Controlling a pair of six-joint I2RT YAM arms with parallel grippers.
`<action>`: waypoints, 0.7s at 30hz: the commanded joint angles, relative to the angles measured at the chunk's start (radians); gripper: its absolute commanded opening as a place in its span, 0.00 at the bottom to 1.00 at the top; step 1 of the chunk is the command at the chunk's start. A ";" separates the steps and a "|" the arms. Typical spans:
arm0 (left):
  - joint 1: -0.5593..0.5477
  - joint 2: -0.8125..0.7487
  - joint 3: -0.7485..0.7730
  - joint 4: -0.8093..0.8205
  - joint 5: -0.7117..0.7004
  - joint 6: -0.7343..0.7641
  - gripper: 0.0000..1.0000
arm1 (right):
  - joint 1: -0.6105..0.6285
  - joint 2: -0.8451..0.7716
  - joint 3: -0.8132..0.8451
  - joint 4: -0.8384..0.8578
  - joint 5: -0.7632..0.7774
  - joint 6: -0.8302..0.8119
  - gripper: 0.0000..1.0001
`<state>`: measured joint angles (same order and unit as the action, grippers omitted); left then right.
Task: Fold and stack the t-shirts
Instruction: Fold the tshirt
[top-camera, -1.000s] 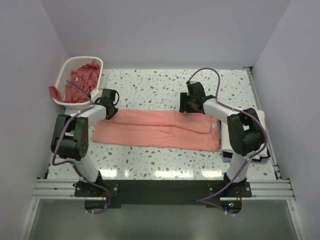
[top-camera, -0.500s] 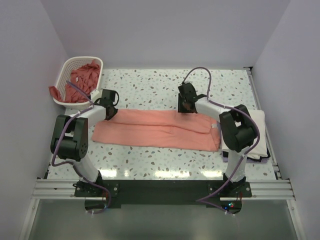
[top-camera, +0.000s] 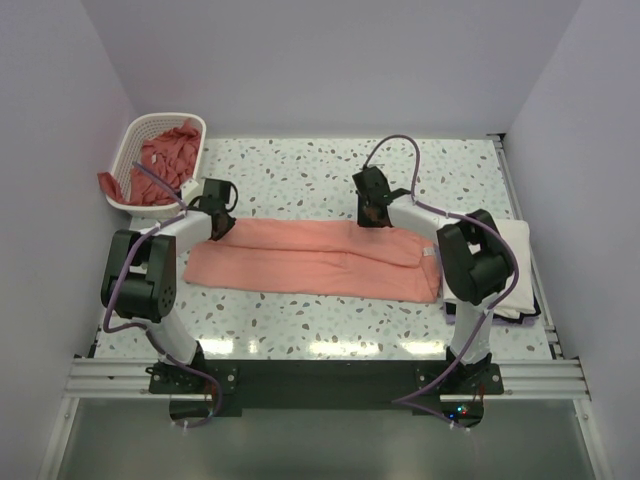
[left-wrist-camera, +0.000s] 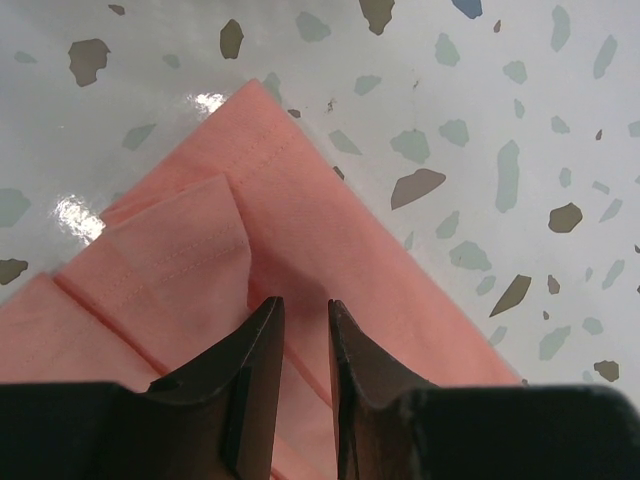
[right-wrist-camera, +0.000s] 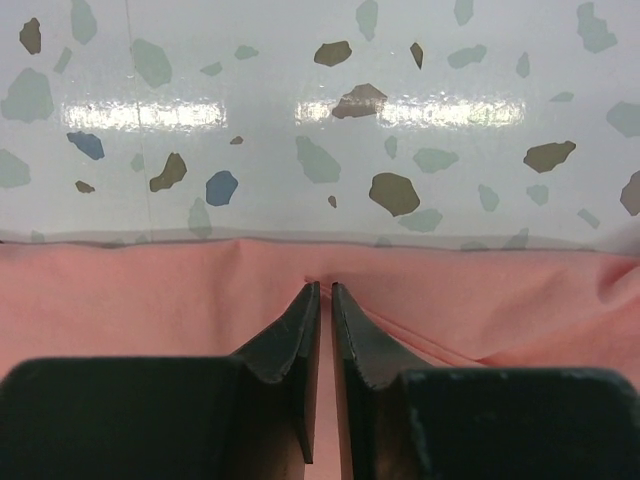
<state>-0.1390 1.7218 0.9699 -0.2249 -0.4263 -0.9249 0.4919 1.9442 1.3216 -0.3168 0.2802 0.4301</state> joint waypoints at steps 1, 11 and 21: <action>0.012 -0.034 -0.010 0.032 -0.002 -0.008 0.29 | 0.002 -0.031 0.002 0.004 0.040 0.006 0.10; 0.021 -0.048 -0.033 0.041 0.006 -0.008 0.29 | 0.010 -0.028 0.025 -0.002 0.030 0.002 0.33; 0.026 -0.041 -0.033 0.042 0.009 -0.009 0.29 | 0.027 0.028 0.077 -0.048 0.063 -0.004 0.34</action>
<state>-0.1238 1.7103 0.9440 -0.2218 -0.4118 -0.9249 0.5121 1.9461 1.3571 -0.3511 0.3027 0.4286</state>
